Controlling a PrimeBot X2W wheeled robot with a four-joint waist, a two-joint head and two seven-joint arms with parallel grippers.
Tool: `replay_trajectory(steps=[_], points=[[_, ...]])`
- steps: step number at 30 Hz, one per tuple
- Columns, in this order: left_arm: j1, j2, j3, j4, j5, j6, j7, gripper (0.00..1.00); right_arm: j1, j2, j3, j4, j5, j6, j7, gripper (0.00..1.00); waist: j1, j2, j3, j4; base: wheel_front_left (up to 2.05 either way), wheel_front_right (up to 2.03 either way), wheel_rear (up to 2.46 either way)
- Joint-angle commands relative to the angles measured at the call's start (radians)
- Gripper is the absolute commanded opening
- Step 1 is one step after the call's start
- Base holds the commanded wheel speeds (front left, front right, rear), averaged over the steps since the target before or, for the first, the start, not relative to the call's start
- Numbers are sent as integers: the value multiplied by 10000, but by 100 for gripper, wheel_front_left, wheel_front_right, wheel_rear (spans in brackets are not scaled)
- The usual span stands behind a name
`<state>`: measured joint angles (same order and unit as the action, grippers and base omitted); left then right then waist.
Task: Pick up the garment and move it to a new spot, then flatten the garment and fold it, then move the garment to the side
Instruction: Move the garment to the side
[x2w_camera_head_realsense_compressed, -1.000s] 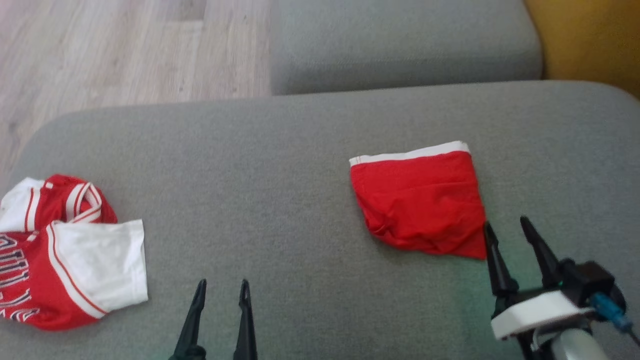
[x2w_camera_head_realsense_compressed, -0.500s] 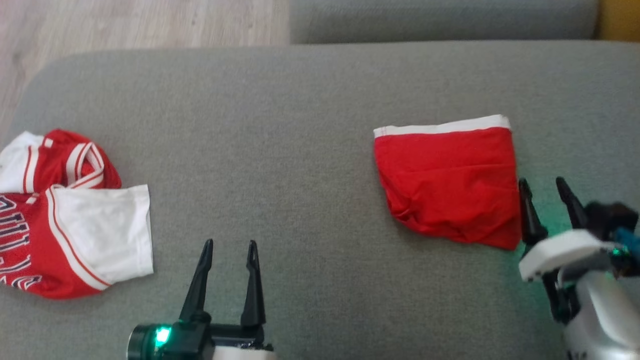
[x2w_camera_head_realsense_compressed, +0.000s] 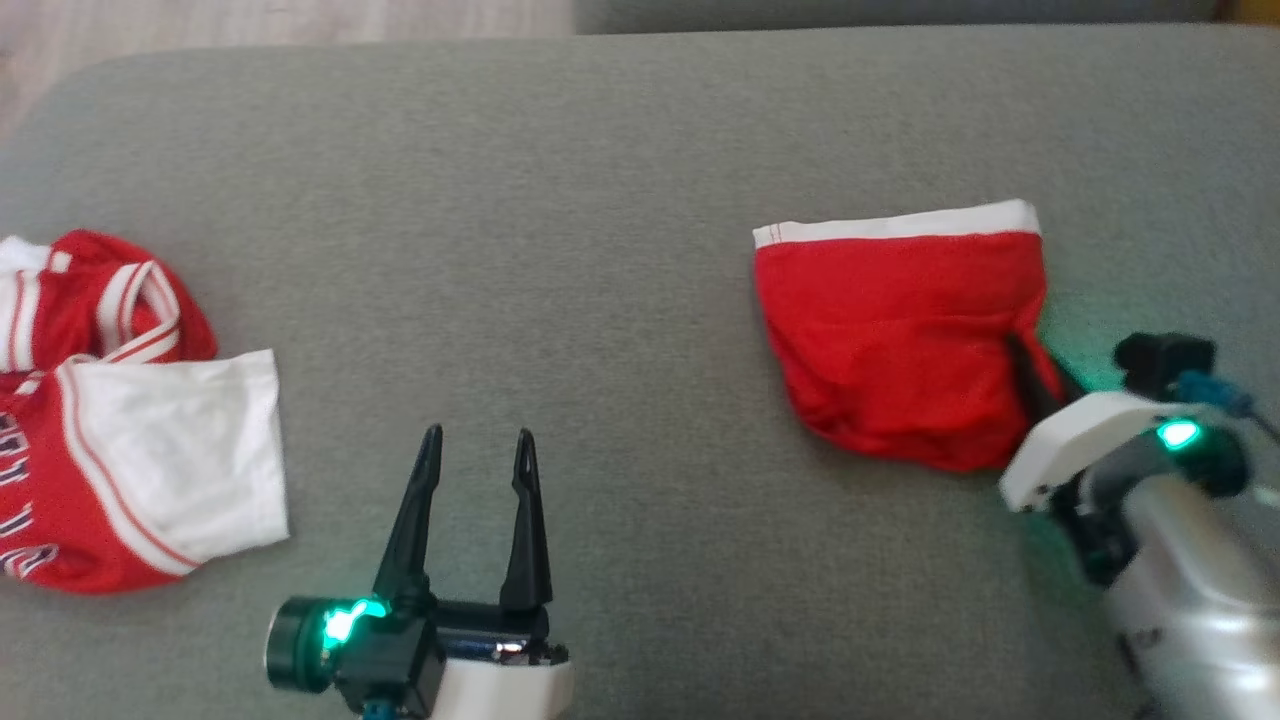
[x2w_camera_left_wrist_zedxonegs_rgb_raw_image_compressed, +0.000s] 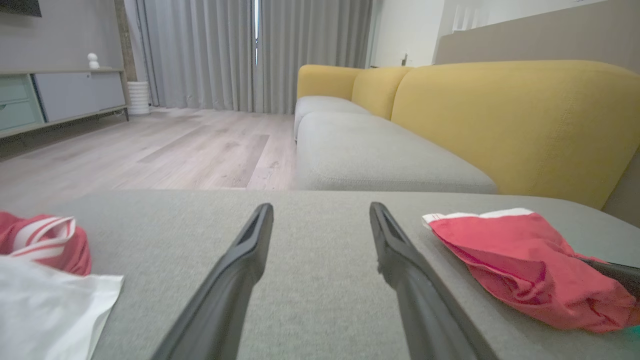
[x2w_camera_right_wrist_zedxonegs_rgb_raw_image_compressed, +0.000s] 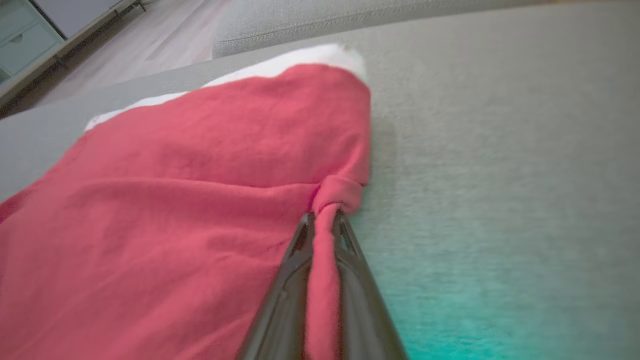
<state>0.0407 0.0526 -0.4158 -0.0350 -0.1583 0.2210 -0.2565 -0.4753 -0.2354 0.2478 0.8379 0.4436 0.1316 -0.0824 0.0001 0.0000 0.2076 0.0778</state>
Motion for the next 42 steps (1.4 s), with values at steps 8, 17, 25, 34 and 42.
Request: replay_trajectory(steps=[8, 17, 25, 34, 42], points=[[-903, -24, 261, -1010, 568, 121, -53, 100, -1235, -2427, 333, -14, -887, -9, -153, 0, -1, 0, 892, -1064, 0, 0, 0], [-1607, -19, 263, -887, 1147, -196, -53, 100, -2429, -4155, 10, 318, -997, -9, -17, 0, -1, 0, 1950, -1649, 0, 0, 0], [-2021, -5, 290, -760, 1320, -377, -53, 100, -3280, -4982, -320, 1055, -1421, -9, -356, 67, -1, 0, 2443, -1696, 0, 0, 0], [-1874, -15, 223, -542, 1118, -273, -53, 100, -2591, -3661, -883, 1776, -2026, -9, -1344, 100, -1, 0, 1601, -1280, 0, 0, 0], [-1150, -21, 327, -555, 850, -60, -53, 100, -446, -1388, -1206, 1298, -1895, -9, -1732, 100, -1, 0, 229, -949, 0, 0, 0]])
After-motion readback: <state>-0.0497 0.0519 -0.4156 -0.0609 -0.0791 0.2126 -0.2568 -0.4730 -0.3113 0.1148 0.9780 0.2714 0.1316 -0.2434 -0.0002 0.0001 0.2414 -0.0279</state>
